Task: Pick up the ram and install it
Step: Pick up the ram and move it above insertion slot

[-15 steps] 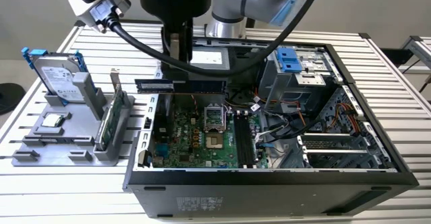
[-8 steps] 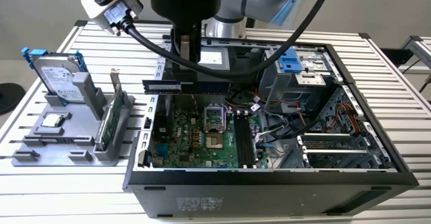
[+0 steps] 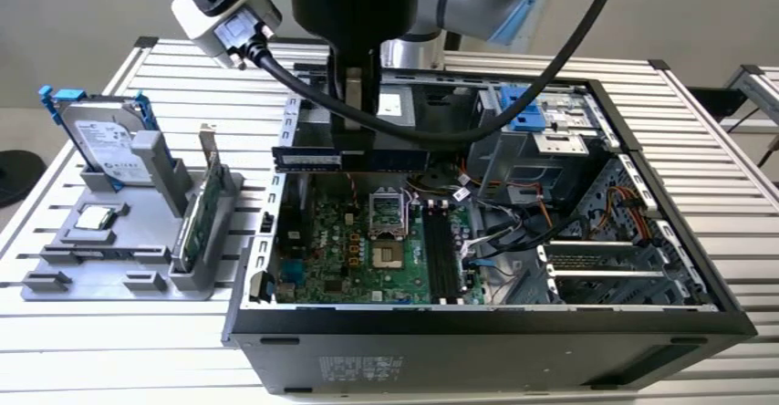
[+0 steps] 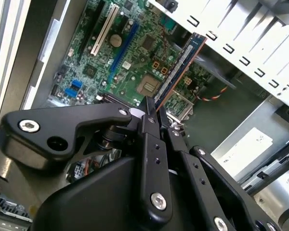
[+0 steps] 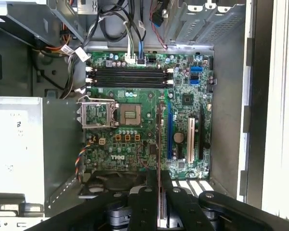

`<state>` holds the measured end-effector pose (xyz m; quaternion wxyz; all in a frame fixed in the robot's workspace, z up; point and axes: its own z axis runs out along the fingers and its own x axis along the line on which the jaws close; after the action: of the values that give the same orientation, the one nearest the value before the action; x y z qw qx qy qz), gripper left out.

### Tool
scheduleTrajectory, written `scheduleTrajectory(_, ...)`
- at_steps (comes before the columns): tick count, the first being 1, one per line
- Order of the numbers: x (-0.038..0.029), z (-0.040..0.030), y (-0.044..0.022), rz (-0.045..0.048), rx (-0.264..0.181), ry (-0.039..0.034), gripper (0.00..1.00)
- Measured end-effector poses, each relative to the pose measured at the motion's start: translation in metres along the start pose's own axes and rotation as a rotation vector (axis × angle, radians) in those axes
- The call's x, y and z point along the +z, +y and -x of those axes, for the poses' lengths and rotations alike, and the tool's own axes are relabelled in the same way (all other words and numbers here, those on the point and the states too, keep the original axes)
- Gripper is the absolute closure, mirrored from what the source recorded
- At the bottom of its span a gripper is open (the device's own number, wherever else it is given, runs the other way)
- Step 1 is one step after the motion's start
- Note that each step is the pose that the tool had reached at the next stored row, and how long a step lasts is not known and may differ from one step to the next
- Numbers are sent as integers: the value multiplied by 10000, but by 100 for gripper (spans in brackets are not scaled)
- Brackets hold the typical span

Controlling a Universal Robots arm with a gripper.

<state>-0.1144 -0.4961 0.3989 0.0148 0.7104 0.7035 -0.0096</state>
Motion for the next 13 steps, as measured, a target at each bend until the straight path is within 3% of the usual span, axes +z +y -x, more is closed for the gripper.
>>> scheduleTrajectory(13,44,-7,173,1,-7,-19,100)
